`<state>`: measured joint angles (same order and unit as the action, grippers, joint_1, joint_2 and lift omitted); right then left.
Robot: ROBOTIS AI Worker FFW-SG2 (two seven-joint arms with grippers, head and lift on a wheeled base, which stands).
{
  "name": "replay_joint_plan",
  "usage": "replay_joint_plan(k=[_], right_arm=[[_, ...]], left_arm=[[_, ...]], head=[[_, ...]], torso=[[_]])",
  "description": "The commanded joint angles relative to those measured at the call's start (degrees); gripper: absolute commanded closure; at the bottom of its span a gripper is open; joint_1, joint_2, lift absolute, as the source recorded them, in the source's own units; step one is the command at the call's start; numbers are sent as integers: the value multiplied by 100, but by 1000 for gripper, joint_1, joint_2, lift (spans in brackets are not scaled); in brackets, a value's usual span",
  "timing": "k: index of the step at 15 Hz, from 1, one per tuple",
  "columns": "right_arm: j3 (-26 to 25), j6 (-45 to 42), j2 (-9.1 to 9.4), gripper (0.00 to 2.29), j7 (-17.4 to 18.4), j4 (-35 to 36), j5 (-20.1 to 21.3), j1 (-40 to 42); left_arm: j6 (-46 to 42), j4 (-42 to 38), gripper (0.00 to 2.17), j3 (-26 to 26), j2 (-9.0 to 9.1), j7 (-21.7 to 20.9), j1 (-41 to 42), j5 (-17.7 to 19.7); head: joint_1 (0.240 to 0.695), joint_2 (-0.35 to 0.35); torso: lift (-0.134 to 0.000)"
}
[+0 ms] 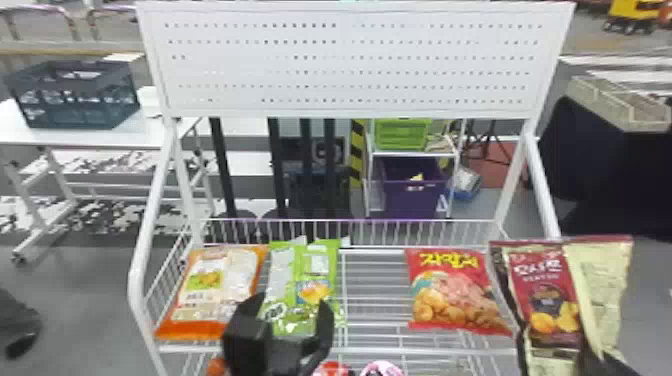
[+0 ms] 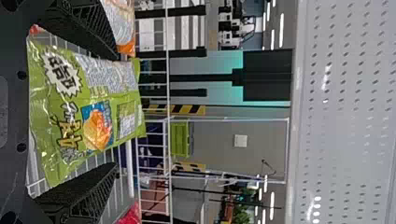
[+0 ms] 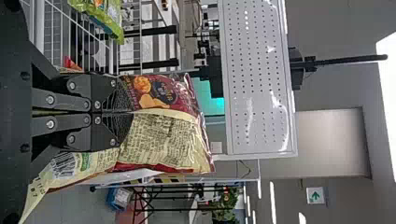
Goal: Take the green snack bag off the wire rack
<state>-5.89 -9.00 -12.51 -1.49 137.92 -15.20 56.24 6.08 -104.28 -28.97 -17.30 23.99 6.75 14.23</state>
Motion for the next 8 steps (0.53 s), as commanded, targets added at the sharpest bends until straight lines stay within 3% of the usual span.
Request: replay_joint_plan(k=[1, 6, 7, 8], right_arm=[[9, 0, -5, 2243, 0, -37, 0, -34], [9, 0, -5, 2243, 0, -72, 0, -52], [9, 0, -5, 2243, 0, -63, 0, -52], [9, 0, -5, 2243, 0, -63, 0, -52]], left_arm=[[267, 918, 83, -258, 254, 9, -780, 203], [724, 1868, 83, -267, 438, -35, -1466, 537], [759, 1903, 130, -267, 430, -52, -1475, 563], [777, 1903, 387, -267, 421, -61, -1475, 607]], head=[[499, 0], [499, 0], [499, 0], [499, 0]], torso=[[0], [0], [0], [0]])
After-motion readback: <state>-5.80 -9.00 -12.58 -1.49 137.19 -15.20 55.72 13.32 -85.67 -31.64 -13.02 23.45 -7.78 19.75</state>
